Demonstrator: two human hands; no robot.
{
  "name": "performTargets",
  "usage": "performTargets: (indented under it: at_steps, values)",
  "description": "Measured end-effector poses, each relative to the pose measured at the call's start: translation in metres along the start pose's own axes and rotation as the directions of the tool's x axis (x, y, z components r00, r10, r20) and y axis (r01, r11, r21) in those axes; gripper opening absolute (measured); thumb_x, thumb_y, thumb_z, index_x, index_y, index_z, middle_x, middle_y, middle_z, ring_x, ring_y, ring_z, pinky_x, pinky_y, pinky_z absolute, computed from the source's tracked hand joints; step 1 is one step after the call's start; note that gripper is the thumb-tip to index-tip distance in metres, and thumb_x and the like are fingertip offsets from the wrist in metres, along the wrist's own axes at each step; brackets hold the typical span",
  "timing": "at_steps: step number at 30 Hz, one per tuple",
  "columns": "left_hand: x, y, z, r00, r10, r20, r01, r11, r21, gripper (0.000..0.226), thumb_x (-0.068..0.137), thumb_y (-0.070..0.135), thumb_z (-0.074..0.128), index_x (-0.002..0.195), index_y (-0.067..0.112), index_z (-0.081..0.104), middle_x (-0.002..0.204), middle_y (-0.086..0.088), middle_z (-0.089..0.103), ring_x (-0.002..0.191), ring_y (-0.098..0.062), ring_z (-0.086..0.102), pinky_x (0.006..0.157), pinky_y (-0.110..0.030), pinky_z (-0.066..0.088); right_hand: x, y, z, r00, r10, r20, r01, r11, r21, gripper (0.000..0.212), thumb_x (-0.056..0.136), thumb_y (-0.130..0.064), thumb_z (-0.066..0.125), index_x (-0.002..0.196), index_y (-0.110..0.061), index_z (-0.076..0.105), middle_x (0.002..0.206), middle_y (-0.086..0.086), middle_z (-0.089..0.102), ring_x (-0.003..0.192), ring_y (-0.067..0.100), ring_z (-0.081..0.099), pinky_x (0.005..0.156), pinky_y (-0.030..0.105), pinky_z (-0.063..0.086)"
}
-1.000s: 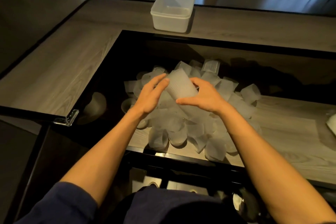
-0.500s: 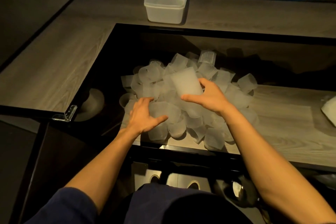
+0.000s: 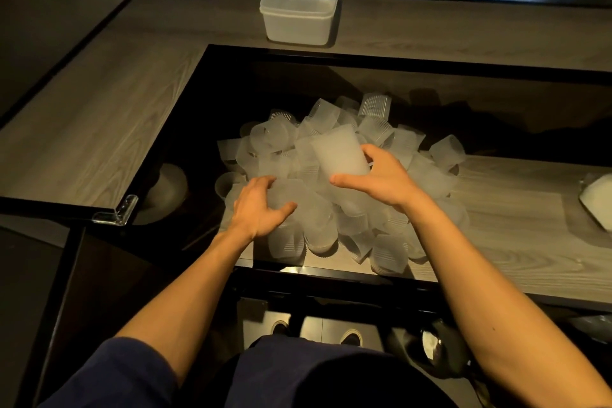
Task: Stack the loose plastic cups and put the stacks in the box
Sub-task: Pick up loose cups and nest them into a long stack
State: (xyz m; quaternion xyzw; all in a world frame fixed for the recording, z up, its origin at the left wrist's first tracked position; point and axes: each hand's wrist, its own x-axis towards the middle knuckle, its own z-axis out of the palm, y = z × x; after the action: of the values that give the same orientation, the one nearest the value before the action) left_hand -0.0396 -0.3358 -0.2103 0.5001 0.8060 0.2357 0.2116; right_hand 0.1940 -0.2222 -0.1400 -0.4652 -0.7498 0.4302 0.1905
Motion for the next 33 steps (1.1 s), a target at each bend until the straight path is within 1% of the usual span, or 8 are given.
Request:
performTargets:
  at_steps: [3,11,15,17,23,29,31,33]
  values:
    - [0.005,0.003,-0.006,0.999,-0.019,-0.032,0.015,0.994,-0.111,0.074,0.08,0.046,0.078,0.141,0.013,0.05,0.132,-0.004,0.052,0.111,-0.013,0.051,0.092,-0.028,0.044,0.001,0.001,0.0,1.0,0.002,0.005,-0.002,1.0,0.001,0.075,0.073,-0.051,0.087,0.134,-0.022,0.053,0.118,-0.009,0.057,0.1,0.005,0.056,0.076,0.024,0.051]
    - [0.02,0.009,-0.024,0.992,-0.045,-0.122,-0.001,0.934,-0.358,0.059,0.087,0.037,0.075,0.136,0.013,0.054,0.126,-0.006,0.059,0.108,-0.016,0.057,0.085,-0.024,0.049,0.007,0.002,0.001,0.999,-0.012,0.03,0.013,0.999,-0.035,0.074,0.074,-0.05,0.087,0.133,-0.023,0.052,0.118,-0.009,0.056,0.099,0.004,0.055,0.074,0.022,0.049]
    - [0.026,0.02,-0.039,0.986,-0.105,-0.132,-0.005,0.764,-0.645,0.062,0.074,0.052,0.072,0.128,0.024,0.058,0.124,-0.001,0.06,0.113,-0.02,0.061,0.098,-0.046,0.055,0.011,0.005,0.001,0.997,-0.054,0.051,0.06,0.99,-0.124,0.076,0.072,-0.051,0.087,0.134,-0.024,0.053,0.12,-0.009,0.056,0.1,0.007,0.055,0.071,0.021,0.045]
    - [0.032,0.026,-0.049,0.988,-0.096,-0.119,-0.019,0.694,-0.72,0.065,0.071,0.054,0.072,0.127,0.023,0.061,0.127,-0.005,0.062,0.116,-0.021,0.062,0.098,-0.05,0.054,0.014,0.006,0.001,0.995,-0.082,0.064,0.093,0.978,-0.189,0.078,0.069,-0.054,0.087,0.134,-0.025,0.055,0.119,-0.01,0.056,0.105,0.011,0.055,0.073,0.023,0.045]
    - [0.037,0.053,-0.06,0.996,0.086,-0.019,-0.078,0.758,-0.647,0.071,0.067,0.056,0.071,0.13,0.025,0.063,0.125,-0.003,0.063,0.115,-0.021,0.061,0.089,-0.039,0.052,0.022,-0.001,0.006,0.985,-0.124,0.12,0.161,0.909,-0.385,0.096,0.051,-0.078,0.069,0.137,-0.039,0.052,0.13,-0.01,0.056,0.117,0.017,0.05,0.097,0.051,0.048]
    - [0.037,0.06,-0.059,0.989,0.15,-0.01,-0.129,0.809,-0.573,0.049,0.077,0.034,0.078,0.124,0.028,0.062,0.115,0.004,0.061,0.104,-0.01,0.06,0.085,-0.029,0.05,0.022,0.001,0.004,0.985,-0.112,0.129,0.156,0.899,-0.409,0.095,0.051,-0.078,0.071,0.136,-0.043,0.05,0.126,-0.01,0.055,0.116,0.019,0.05,0.095,0.053,0.049]
    - [0.037,0.06,-0.056,0.983,0.183,0.022,-0.146,0.843,-0.517,0.048,0.084,0.026,0.078,0.129,0.024,0.062,0.113,0.008,0.06,0.101,-0.004,0.058,0.083,-0.024,0.046,0.02,0.001,0.004,0.984,-0.112,0.137,0.16,0.894,-0.419,0.096,0.05,-0.078,0.07,0.136,-0.041,0.05,0.125,-0.01,0.054,0.115,0.019,0.049,0.096,0.053,0.048]
    - [0.037,0.062,-0.052,0.975,0.203,0.086,-0.139,0.87,-0.474,0.055,0.085,0.031,0.079,0.135,0.021,0.06,0.117,0.007,0.059,0.105,-0.005,0.057,0.084,-0.023,0.044,0.019,-0.001,0.006,0.982,-0.13,0.139,0.176,0.894,-0.412,0.097,0.05,-0.078,0.071,0.136,-0.039,0.05,0.126,-0.01,0.054,0.115,0.018,0.048,0.096,0.052,0.048]
